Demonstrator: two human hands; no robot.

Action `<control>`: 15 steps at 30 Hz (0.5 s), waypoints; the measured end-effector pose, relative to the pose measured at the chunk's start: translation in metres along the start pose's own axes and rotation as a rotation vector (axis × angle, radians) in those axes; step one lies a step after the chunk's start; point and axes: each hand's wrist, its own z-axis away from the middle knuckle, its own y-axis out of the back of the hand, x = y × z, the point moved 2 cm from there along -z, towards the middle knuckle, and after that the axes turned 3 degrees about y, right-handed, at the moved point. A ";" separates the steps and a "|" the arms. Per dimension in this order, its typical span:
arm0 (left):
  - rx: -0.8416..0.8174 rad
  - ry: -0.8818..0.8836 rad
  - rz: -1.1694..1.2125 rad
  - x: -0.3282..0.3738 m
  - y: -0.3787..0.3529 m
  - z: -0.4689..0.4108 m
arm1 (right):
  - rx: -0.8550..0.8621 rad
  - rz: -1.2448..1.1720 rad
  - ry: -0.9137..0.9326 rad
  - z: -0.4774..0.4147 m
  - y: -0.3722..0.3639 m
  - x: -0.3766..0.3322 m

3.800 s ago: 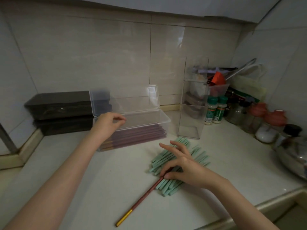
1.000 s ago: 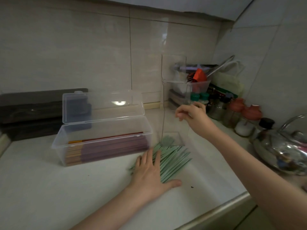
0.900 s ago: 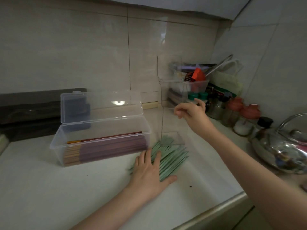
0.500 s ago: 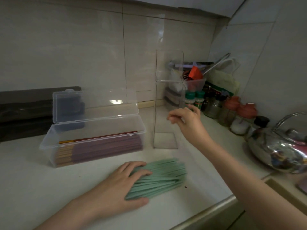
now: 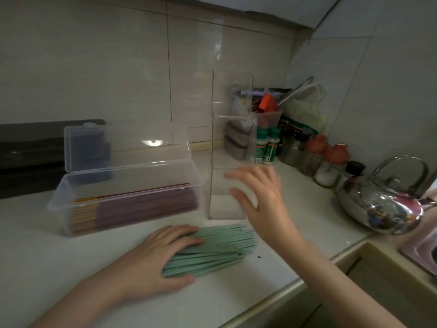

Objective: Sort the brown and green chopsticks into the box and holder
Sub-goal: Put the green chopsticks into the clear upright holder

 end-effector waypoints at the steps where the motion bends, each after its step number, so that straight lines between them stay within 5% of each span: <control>1: 0.020 -0.008 0.004 -0.004 0.000 0.000 | -0.092 -0.064 0.038 0.010 -0.004 -0.008; 5: 0.017 0.000 0.022 -0.012 0.002 0.000 | -0.503 -0.113 0.052 0.047 -0.034 -0.018; 9: 0.022 0.018 0.054 -0.013 0.007 0.001 | -0.489 -0.045 0.011 0.051 -0.044 -0.017; 15: 0.338 0.146 0.353 -0.018 0.017 -0.001 | -0.472 -0.029 0.040 0.034 -0.061 -0.036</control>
